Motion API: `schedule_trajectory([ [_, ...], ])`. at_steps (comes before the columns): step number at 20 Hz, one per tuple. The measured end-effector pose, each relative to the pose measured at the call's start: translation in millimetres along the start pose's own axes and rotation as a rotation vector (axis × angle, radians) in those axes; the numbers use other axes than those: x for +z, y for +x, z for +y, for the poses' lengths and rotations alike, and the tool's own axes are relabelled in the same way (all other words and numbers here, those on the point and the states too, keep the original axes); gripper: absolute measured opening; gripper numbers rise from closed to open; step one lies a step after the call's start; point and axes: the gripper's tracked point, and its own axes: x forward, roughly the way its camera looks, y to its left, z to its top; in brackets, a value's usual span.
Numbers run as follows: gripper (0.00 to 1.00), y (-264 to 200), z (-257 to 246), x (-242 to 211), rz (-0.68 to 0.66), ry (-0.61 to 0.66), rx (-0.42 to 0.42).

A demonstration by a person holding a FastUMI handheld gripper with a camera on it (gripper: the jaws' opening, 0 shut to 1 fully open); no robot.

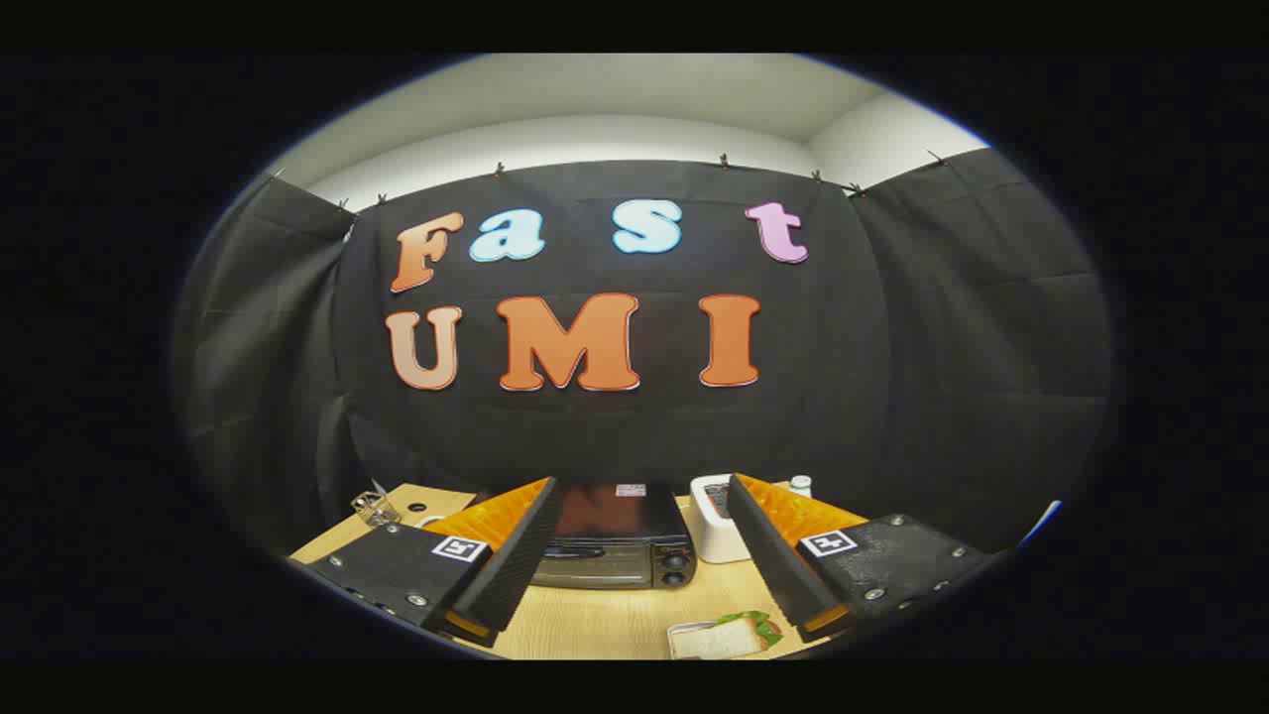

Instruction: Open the toaster oven, put the food inside, and close the toaster oven door.

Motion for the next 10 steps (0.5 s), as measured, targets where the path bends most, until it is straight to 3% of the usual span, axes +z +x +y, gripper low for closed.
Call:
schedule_trajectory([
  [10, 0.99, -18.7, 11.7, -3.8, -0.007, 0.007, 0.011],
])
